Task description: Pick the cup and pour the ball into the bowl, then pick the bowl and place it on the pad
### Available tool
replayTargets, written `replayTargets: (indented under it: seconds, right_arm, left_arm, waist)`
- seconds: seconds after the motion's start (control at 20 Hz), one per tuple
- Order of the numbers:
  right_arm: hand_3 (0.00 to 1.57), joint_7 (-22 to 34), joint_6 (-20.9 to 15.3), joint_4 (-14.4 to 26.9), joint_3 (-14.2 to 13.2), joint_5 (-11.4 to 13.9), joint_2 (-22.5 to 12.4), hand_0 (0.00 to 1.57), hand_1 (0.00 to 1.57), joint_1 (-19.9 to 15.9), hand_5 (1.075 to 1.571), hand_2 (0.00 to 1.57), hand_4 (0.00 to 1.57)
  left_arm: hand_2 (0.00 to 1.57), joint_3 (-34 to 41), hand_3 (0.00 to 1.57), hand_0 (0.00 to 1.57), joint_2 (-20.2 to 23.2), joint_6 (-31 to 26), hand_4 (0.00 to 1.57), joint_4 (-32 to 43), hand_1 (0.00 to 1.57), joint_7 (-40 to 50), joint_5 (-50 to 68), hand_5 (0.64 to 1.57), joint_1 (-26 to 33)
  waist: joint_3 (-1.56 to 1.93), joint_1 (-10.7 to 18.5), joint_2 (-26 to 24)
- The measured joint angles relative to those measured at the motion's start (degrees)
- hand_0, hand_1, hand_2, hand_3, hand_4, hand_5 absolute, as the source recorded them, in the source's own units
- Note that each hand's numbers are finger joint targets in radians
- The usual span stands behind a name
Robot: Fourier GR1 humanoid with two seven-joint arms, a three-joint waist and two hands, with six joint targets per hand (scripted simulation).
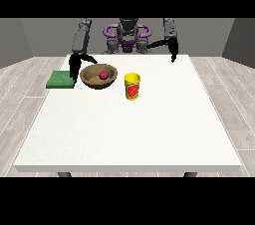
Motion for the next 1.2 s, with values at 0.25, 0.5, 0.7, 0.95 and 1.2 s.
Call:
replayTargets:
  seconds: [0.25, 0.5, 0.7, 0.95, 1.2]
  right_arm:
    - [0.0, -4.3, 0.2, 7.6, -0.3, 0.4, -1.0, 0.0, 0.0, -2.3, 1.563, 0.0, 0.12]
    - [0.0, -8.0, 0.0, 13.5, -0.2, 0.6, -1.0, 0.0, 0.0, -5.1, 1.562, 0.0, 0.06]
    - [0.0, -10.1, -0.5, 16.3, -1.5, -0.6, -0.9, 0.78, 0.78, -5.7, 1.533, 0.39, 0.44]
    - [1.57, -13.2, -8.4, 15.1, -0.8, 2.0, -1.2, 1.57, 1.57, -2.9, 1.536, 1.57, 0.92]
    - [1.38, -12.3, -19.2, 12.8, 2.0, 7.1, -2.5, 1.57, 1.57, -0.3, 1.563, 1.57, 0.91]
  left_arm:
    - [0.0, 0.7, 0.0, 0.0, 1.4, -2.4, 0.0, -3.5, 0.0, 2.3, 0.6, 1.566, 0.6]
    - [0.0, 1.3, 0.0, 0.0, 1.5, -3.0, 0.0, -5.8, 0.0, 2.5, 0.6, 1.565, 1.1]
    - [0.0, 1.2, 0.0, 0.0, 2.2, -4.5, 0.0, -8.4, 0.0, 3.1, 0.8, 1.569, 1.7]
    - [0.0, 0.9, 0.0, 0.0, 2.6, -5.6, 0.57, -10.7, 0.0, 3.4, 1.3, 1.549, 0.5]
    - [0.0, -0.1, 0.0, 0.0, 2.1, -6.5, 0.82, -10.7, 0.0, 3.5, 1.4, 1.497, -0.5]
  waist:
    - [0.04, 0.6, 0.3]
    - [0.06, 0.8, 1.9]
    - [-0.5, 1.7, 2.5]
    - [-1.95, 4.4, 3.2]
    - [-2.24, 7.0, 3.2]
